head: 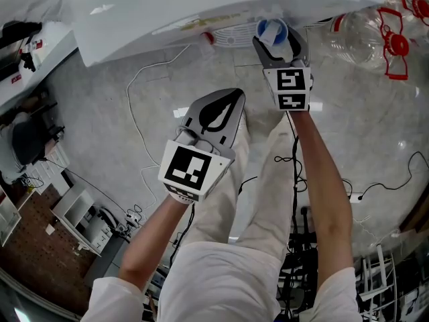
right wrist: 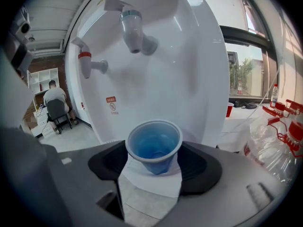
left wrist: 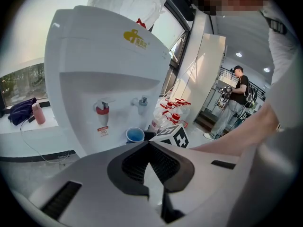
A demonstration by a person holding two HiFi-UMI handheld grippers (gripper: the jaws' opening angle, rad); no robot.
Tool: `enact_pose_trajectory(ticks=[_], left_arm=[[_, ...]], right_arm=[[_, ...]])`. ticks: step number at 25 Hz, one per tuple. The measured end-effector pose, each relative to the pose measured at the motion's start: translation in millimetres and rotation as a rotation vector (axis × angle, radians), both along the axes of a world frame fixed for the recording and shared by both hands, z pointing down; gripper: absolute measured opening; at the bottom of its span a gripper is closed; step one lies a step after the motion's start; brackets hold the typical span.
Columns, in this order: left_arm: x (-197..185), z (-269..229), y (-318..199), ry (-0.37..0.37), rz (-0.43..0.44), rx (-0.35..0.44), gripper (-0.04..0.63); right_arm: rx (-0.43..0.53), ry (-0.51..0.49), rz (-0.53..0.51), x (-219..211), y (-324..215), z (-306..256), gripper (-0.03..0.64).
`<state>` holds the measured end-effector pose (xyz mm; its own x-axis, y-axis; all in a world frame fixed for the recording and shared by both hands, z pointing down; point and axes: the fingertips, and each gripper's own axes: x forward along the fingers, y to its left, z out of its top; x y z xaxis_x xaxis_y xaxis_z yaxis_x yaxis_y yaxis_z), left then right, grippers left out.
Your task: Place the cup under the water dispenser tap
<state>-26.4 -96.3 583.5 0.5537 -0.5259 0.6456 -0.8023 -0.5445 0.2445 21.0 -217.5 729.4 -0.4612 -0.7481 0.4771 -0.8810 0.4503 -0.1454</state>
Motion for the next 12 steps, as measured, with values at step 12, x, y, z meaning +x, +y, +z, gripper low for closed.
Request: enact_pose_trajectory(ticks=[12], left_arm=[[-0.6,-0.4,3.1,-0.002,0.0,0.002,0.0]], right_arm=[[-0.023,0.012,0.005,4.4,5.9,6.2,0.342]])
